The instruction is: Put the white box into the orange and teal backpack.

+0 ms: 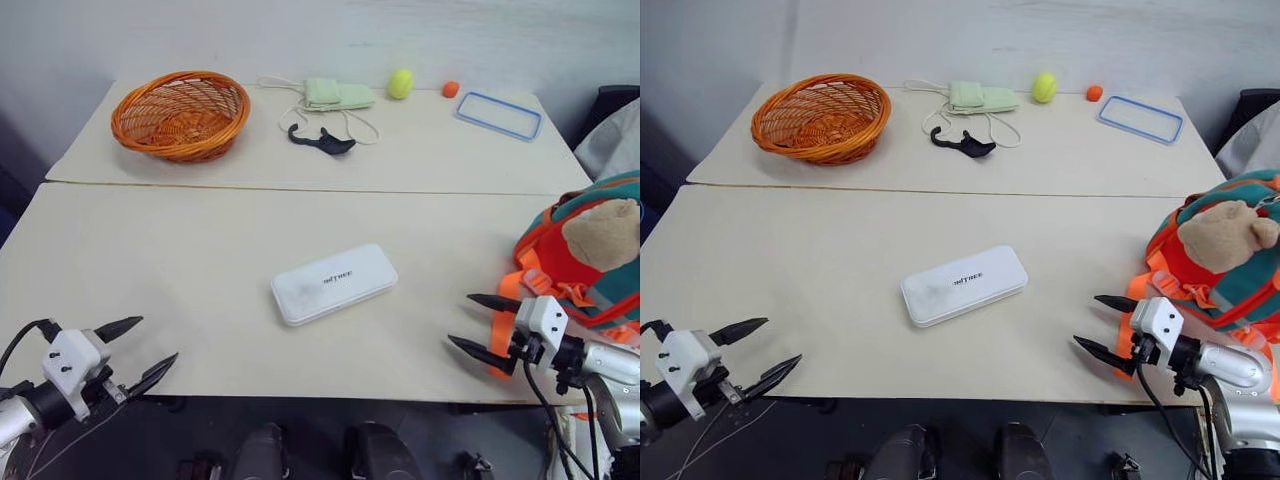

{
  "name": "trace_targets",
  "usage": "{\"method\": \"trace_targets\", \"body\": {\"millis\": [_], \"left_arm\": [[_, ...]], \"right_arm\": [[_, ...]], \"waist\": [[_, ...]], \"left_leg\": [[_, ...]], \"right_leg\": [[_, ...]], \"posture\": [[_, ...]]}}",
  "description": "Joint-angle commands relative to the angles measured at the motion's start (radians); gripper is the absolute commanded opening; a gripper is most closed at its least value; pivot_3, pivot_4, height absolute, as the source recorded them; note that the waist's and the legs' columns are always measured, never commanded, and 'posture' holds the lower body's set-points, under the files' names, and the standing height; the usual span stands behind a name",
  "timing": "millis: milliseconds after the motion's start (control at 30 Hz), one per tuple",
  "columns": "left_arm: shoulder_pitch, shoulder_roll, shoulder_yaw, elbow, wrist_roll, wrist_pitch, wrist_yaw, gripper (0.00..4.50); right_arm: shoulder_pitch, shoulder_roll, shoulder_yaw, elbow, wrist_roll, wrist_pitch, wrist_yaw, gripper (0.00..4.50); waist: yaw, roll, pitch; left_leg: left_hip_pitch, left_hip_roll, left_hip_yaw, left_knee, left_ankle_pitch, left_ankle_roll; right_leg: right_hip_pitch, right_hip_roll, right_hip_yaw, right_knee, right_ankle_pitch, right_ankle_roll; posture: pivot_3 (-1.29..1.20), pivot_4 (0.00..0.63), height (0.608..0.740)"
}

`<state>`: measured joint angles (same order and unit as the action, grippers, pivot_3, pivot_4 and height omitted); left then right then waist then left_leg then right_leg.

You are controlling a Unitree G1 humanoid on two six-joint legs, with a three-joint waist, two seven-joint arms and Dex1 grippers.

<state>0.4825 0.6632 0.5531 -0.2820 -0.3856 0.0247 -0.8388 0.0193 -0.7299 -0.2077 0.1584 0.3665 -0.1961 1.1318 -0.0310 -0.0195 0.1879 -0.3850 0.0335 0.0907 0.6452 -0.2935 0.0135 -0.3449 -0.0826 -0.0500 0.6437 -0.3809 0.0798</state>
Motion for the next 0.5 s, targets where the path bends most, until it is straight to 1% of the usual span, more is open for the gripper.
{"method": "trace_targets", "body": {"millis": [33, 167, 233, 333, 400, 500], "left_arm": [[0.017, -0.005, 0.031, -0.03, -0.01, 0.002, 0.009, 4.49], [0.038, 0.013, 0.049, -0.091, -0.091, 0.105, -0.016, 4.49], [0.052, 0.051, 0.044, -0.143, -0.146, 0.219, -0.03, 4.49], [0.019, 0.056, 0.011, -0.206, -0.159, 0.268, -0.002, 3.89], [-0.029, 0.056, -0.049, -0.242, -0.129, 0.294, 0.035, 3.32], [-0.142, 0.049, -0.172, -0.266, -0.068, 0.348, 0.116, 2.38]], "right_arm": [[-0.005, 0.006, -0.01, -0.031, 0.019, 0.0, -0.001, 4.5], [-0.019, 0.014, 0.001, -0.05, 0.02, 0.02, -0.018, 4.5], [-0.047, 0.028, 0.004, -0.07, 0.035, 0.052, -0.034, 4.5], [-0.109, 0.052, 0.01, -0.088, 0.057, 0.12, -0.065, 3.86], [-0.165, 0.056, 0.035, -0.06, 0.017, 0.109, -0.071, 3.23], [-0.282, 0.069, 0.095, 0.068, -0.101, 0.036, -0.12, 2.16]], "waist": [[0.001, 0.0, 0.0], [0.001, 0.0, 0.0], [0.001, 0.0, 0.0], [0.0, 0.001, 0.0], [0.001, 0.001, 0.0], [0.001, 0.001, 0.0]], "left_leg": [[0.0, 0.0, 0.0, 0.0, 0.0, 0.0], [0.0, 0.0, 0.0, 0.0, 0.0, 0.0], [0.0, 0.0, 0.0, 0.0, 0.0, 0.0], [0.0, 0.0, 0.0, 0.0, 0.0, 0.0], [0.0, 0.0, 0.0, 0.0, 0.0, 0.0], [0.0, 0.0, 0.0, 0.001, 0.001, -0.002]], "right_leg": [[0.0, 0.0, 0.0, 0.0, 0.0, 0.0], [0.0, 0.0, 0.0, 0.0, 0.0, 0.0], [0.0, 0.0, 0.0, 0.0, 0.0, 0.0], [0.0, 0.0, 0.0, 0.0, 0.0, 0.0], [0.0, 0.0, 0.0, 0.0, 0.0, 0.0], [0.0, 0.0, 0.0, 0.0, 0.0, 0.0]], "posture": [[0.0, 0.15, 0.74], [0.0, 0.15, 0.74], [0.0, 0.15, 0.74], [0.0, 0.15, 0.74], [0.0, 0.15, 0.74], [0.0, 0.15, 0.74]]}}
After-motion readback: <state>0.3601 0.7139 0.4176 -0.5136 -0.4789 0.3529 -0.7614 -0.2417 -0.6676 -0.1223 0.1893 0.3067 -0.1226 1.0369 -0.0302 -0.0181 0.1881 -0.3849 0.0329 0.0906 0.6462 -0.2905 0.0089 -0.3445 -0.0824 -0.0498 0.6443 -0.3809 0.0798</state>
